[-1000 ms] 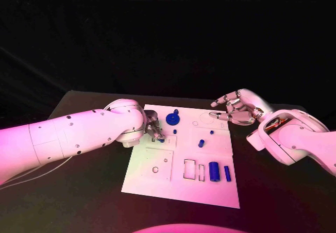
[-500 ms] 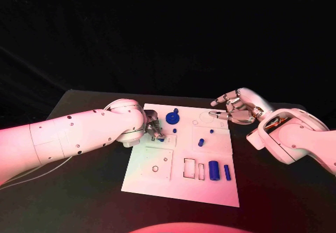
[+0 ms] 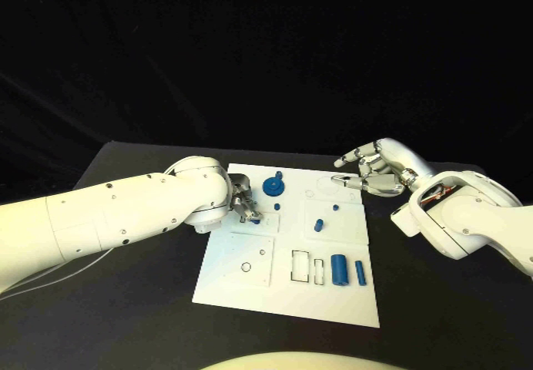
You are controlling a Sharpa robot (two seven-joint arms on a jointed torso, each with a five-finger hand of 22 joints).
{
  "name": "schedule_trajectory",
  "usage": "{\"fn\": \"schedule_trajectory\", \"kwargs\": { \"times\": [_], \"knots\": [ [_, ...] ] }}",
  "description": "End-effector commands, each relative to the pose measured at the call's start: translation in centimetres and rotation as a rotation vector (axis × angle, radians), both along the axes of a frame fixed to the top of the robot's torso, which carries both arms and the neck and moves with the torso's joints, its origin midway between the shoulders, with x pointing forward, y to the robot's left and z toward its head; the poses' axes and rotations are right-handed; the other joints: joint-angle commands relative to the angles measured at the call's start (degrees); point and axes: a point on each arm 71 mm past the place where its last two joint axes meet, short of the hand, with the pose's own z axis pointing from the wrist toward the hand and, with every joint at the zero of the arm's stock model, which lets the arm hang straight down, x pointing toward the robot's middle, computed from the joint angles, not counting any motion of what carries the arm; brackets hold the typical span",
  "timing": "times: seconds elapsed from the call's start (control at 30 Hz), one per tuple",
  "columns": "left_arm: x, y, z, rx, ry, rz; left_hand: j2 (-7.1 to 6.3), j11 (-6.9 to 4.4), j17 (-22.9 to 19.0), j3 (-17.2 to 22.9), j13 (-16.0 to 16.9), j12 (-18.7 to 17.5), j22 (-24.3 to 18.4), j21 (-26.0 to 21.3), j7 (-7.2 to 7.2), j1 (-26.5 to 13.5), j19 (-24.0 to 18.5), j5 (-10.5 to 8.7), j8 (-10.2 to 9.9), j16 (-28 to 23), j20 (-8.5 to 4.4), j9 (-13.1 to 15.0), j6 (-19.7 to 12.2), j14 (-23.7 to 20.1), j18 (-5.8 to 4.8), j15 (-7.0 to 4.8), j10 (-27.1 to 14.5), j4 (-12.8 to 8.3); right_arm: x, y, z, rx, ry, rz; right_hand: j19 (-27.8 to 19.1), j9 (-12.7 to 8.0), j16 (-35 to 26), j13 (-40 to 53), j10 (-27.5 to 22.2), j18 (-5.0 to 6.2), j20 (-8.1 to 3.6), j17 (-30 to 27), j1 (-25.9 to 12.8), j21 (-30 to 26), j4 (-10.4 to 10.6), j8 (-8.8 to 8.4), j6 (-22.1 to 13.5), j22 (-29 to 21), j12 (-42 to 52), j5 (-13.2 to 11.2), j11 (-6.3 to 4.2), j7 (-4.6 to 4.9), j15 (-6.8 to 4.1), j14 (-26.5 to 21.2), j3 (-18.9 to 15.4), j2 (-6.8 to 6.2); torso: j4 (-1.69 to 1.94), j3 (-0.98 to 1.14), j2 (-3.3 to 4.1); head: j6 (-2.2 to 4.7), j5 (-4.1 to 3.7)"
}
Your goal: Assemble the parts on the task board
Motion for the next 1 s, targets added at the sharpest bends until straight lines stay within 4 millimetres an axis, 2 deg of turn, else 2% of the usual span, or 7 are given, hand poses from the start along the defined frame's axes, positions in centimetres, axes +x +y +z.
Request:
{"fn": "schedule_trajectory", "kwargs": {
  "times": [0.03,0.7,1.0],
  "knots": [
    [-0.33,-0.2,-0.38,0.019,0.029,-0.017,-0.21,-0.14,15.1,7.3,0.2,0.5,10.0,0.3,-1.24,-1.1,2.1,-0.14,0.3,0.4,-0.15,1.0,1.2,5.9,-0.55,-0.62,0.5,-7.3,-0.06,0.12,-0.05,-0.011,0.0,0.013,0.1,-0.1,-0.2,-0.1,0.1,0.83,-0.52,6.4,-0.2,-0.3,0.0,0.28,0.3,4.8,0.0,0.3,-0.4,-0.24,-0.36,3.9,-0.4,0.31,0.01,0.01,-0.02,-0.09,0.0],
    [-0.1,-0.06,-0.33,0.014,0.014,0.009,-0.58,-0.88,15.1,2.8,1.1,1.2,10.8,0.6,-2.11,-6.2,2.7,-0.53,0.5,0.4,-0.22,1.6,2.7,5.9,-0.73,-1.32,1.0,-4.2,-0.05,0.06,-0.04,-0.011,-0.002,0.01,0.0,-0.1,-0.2,-0.2,0.1,0.85,-0.52,6.4,-0.3,-0.4,0.0,0.33,0.4,4.8,-0.1,0.3,-0.4,-0.26,-0.37,3.9,-0.5,0.34,0.02,0.03,-0.01,-0.22,-0.09],
    [-0.09,-0.1,-0.31,0.012,0.012,0.011,-0.38,-1.0,15.1,-2.7,1.7,1.7,11.4,0.8,-2.25,-7.7,3.2,-0.52,0.3,0.4,-0.34,1.7,3.5,5.9,-0.86,-1.47,1.3,-2.0,-0.04,0.05,-0.04,-0.01,-0.003,0.009,0.0,-0.1,-0.3,-0.2,0.1,0.87,-0.52,6.3,-0.5,-0.5,0.1,0.36,0.4,4.7,-0.1,0.3,-0.4,-0.26,-0.37,3.8,-0.5,0.35,0.01,0.01,-0.01,-0.25,-0.16]
  ]
}}
